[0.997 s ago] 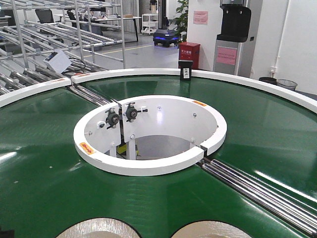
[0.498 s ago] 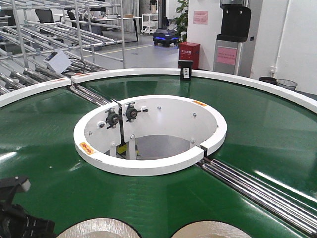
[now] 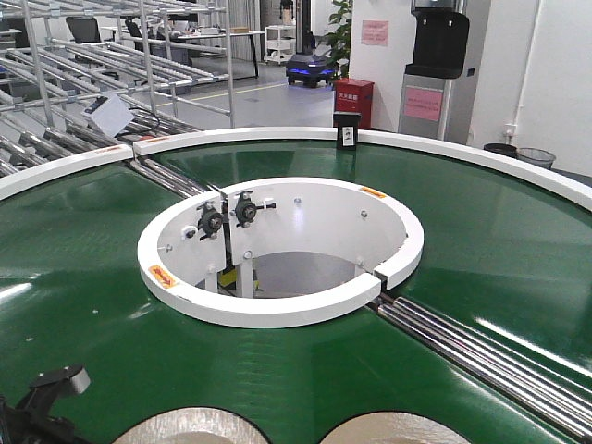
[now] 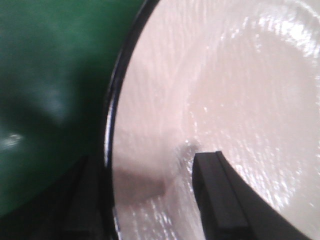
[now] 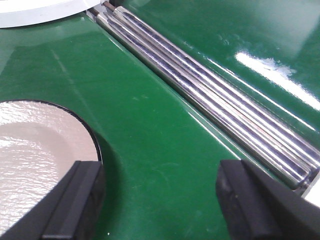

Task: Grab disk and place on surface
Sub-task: 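Grip the rim of each cream plate, left and right grippers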

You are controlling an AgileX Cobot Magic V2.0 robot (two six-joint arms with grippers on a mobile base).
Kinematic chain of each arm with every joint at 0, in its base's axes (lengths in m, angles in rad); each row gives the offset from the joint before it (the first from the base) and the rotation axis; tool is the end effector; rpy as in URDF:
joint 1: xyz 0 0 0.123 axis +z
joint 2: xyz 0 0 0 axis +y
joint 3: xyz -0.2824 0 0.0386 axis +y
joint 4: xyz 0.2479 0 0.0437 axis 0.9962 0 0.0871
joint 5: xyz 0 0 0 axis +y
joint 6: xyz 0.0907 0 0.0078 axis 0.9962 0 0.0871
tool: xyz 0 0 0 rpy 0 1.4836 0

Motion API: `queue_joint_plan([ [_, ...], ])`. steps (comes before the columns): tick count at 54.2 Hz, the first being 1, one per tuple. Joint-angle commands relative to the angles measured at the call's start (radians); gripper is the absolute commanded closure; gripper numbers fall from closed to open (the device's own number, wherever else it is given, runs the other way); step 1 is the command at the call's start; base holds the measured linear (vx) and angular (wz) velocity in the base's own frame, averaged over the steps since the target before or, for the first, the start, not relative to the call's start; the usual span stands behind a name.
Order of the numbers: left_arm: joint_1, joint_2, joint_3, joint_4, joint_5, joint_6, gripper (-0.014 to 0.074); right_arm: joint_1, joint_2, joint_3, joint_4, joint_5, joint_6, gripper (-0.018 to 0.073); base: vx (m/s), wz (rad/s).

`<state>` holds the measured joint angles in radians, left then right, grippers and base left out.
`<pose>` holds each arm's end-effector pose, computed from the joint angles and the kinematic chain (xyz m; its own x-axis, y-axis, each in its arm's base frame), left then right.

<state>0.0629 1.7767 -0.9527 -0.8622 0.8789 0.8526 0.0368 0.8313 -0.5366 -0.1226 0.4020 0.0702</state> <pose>0.3110 -0.0338 0.1665 -0.9519 0.1117 -0.2853 0.2534 0.8105 -0.5281 0.1628 0.0016 0.2755 -0.5694 -0.0636 -0.8196 -0.0218 0.9978 -0.0623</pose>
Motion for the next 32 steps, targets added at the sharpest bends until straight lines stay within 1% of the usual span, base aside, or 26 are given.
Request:
queue_joint_plan([
  [1,-0.004,-0.015,-0.024,-0.112,0.11,0.042,0.0133,-0.001,0.007,-0.031,0.007,-0.067,0.0,0.0026,0.0,0.0],
  [7,-0.004,0.021,-0.024,-0.137,0.162,0.068,0.015,-0.001,0.034,-0.031,0.073,-0.038,0.0,0.0026,0.0,0.0],
  [13,-0.004,0.047,-0.024,-0.149,0.182,0.074,0.018,-0.001,0.105,-0.049,0.165,0.06,-0.005,0.0026,0.0,0.0],
  [17,-0.004,0.059,-0.024,-0.174,0.183,0.077,0.0209,-0.001,0.163,-0.083,0.201,0.139,-0.005,0.0026,0.0,0.0],
  [18,-0.004,0.063,-0.024,-0.216,0.184,0.08,0.0245,-0.001,0.209,-0.12,0.236,0.188,-0.017,0.0026,0.0,0.0],
  [22,-0.004,0.065,-0.024,-0.265,0.194,0.097,0.0298,-0.001,0.261,-0.155,0.267,0.216,-0.033,0.0026,0.0,0.0],
  [24,-0.004,0.065,-0.024,-0.295,0.208,0.109,0.0339,-0.002,0.298,-0.181,0.292,0.228,-0.057,0.0026,0.0,0.0],
  [28,-0.004,0.065,-0.024,-0.356,0.245,0.128,0.0442,-0.017,0.362,-0.216,0.346,0.259,-0.1,0.0026,0.0,0.0],
  [32,-0.001,0.065,-0.024,-0.399,0.259,0.129,0.0556,-0.047,0.427,-0.248,0.441,0.287,-0.169,0.0026,0.0,0.0],
])
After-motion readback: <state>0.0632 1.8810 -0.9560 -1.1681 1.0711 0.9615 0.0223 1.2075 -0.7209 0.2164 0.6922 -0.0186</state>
